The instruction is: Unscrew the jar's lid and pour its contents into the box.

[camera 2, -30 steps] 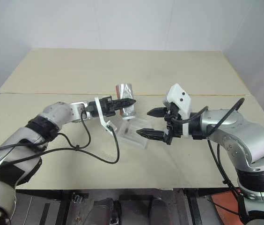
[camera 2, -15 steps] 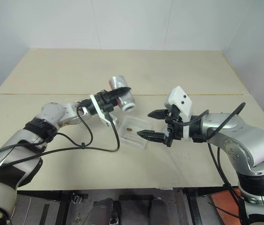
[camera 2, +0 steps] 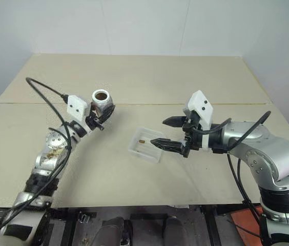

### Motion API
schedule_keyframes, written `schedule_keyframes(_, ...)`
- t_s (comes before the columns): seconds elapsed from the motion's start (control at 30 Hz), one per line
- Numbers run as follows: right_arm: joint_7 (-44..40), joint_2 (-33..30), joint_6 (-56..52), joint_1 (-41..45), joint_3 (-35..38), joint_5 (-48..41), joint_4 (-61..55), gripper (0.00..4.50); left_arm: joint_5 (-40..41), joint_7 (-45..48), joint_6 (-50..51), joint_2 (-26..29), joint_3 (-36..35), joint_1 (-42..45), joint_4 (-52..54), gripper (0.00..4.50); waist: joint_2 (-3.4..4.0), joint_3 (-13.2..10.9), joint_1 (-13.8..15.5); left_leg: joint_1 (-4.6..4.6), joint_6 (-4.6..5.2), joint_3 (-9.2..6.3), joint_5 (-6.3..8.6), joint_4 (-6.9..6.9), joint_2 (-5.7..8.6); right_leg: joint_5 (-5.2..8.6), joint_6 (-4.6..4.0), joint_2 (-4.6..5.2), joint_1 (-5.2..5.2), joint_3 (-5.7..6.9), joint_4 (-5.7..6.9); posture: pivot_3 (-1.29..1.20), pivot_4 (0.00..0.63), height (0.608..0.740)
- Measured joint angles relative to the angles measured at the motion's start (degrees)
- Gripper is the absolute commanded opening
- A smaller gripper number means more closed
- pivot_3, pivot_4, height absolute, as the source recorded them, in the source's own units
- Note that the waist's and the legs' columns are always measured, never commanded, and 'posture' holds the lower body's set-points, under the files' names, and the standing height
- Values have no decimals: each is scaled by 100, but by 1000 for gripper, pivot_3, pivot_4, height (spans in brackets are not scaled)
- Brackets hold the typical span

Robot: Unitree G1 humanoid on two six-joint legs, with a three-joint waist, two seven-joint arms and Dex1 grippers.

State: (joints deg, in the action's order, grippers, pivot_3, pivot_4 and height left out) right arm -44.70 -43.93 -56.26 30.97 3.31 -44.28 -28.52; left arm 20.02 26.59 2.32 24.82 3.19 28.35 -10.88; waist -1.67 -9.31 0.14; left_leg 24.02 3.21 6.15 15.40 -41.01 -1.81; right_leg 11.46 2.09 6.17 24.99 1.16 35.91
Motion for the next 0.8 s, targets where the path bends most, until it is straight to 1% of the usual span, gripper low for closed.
schedule_keyframes(0.1,89,54,0,-3,0,0,-6,4446,40,39,218,-259,-58,-379,52,1930,0,0,7,-3,12,0,7,0,1,0,0,0,0,0,-6,0,150,740)
schedule_keyframes(0.2,143,83,-1,-5,0,-3,-19,4446,34,41,266,-492,-123,-485,30,1930,0,0,37,-4,14,0,8,0,2,0,-1,0,1,0,-10,0,150,740)
schedule_keyframes(0.37,215,147,-13,-44,1,-207,-89,4446,-164,57,-91,-680,-256,-528,-157,1930,0,0,46,-11,17,2,10,3,4,0,-1,0,0,-6,-11,0,150,740)
schedule_keyframes(0.43,250,161,-15,-78,2,-222,-144,4500,-284,80,-210,-686,-255,-598,-245,2646,0,0,43,-12,21,3,13,3,3,0,-2,-1,-1,-7,-10,0,150,740)
schedule_keyframes(0.47,270,169,-17,-90,1,-228,-159,4500,-342,108,-222,-677,-254,-622,-253,2867,0,1,41,-18,27,4,16,4,3,0,-2,-1,-5,-8,-11,0,150,740)
schedule_keyframes(0.53,323,179,-17,-95,1,-259,-190,4500,-416,155,-222,-651,-256,-740,-258,3540,0,1,30,-23,31,5,18,6,1,0,-2,-1,-6,-13,-11,0,150,740)
schedule_keyframes(0.6,363,192,-17,-95,-1,-272,-197,4500,-424,193,-221,-649,-260,-861,-260,4031,0,1,31,-23,31,4,18,6,-1,0,-2,-1,-6,-12,-11,0,150,740)
schedule_keyframes(0.63,376,208,-17,-94,-8,-271,-197,4500,-425,227,-216,-630,-269,-912,-257,4480,0,1,33,-23,31,4,19,6,0,0,-2,-1,-6,-13,-11,0,150,740)
schedule_keyframes(0.7,402,248,-17,-94,-50,-269,-203,4500,-417,303,-176,-536,-337,-1000,-190,4493,0,1,33,-23,31,4,19,6,-1,0,-3,0,-5,-13,-11,0,150,740)
schedule_keyframes(0.8,431,266,-17,-160,-60,-269,-274,4500,-231,635,199,-77,-475,-1427,460,4493,0,1,-10,-23,32,4,19,14,-4,1,-3,-1,0,-19,-8,0,150,740)
